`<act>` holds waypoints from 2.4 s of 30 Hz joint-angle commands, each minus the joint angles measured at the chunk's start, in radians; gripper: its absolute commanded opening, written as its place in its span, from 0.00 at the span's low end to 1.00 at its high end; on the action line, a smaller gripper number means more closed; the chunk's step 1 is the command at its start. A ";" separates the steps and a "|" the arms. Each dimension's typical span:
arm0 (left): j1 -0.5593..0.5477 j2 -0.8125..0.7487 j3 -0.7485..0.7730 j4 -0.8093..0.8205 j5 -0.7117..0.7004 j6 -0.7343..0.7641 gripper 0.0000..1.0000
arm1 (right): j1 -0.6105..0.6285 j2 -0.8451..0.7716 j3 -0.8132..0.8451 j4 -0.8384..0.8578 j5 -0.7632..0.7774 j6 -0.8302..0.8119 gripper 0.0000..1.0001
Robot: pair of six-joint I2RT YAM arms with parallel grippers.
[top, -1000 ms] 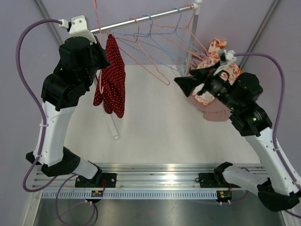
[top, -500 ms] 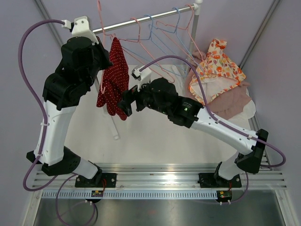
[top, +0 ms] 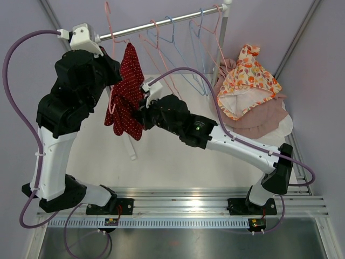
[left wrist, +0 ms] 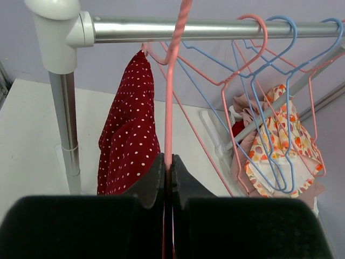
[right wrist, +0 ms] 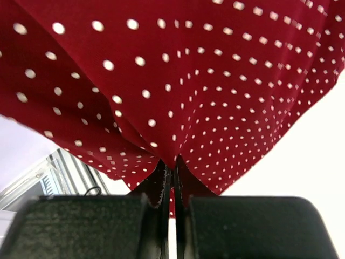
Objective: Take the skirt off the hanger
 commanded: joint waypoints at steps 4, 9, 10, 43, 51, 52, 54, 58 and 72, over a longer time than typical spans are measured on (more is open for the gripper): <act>-0.004 -0.037 0.032 0.084 -0.045 0.032 0.00 | 0.022 -0.169 -0.125 0.051 0.064 -0.010 0.00; -0.002 0.003 0.088 0.021 -0.146 0.109 0.00 | 0.075 -0.348 -0.322 -0.076 0.185 0.028 0.00; -0.002 0.000 0.080 0.026 -0.172 0.118 0.00 | 0.088 -0.429 -0.357 -0.114 0.209 0.057 0.00; 0.078 0.173 0.048 0.195 -0.061 0.164 0.00 | 0.145 -0.839 -0.268 -0.113 1.116 -0.569 0.00; 0.119 0.229 -0.013 0.221 -0.015 0.124 0.00 | 0.145 -0.758 -0.141 0.487 1.056 -1.197 0.00; 0.122 0.215 -0.033 0.228 -0.013 0.123 0.00 | 0.146 -0.740 -0.130 0.531 1.047 -1.268 0.00; 0.124 0.194 -0.104 0.265 -0.011 0.121 0.00 | 0.146 -0.694 -0.104 0.670 1.035 -1.448 0.00; 0.125 0.154 -0.193 0.302 0.001 0.107 0.02 | 0.146 -0.669 0.043 0.570 0.965 -1.411 0.00; 0.141 0.141 -0.277 0.314 0.018 0.103 0.26 | 0.146 -0.440 0.592 -0.290 0.614 -1.171 0.00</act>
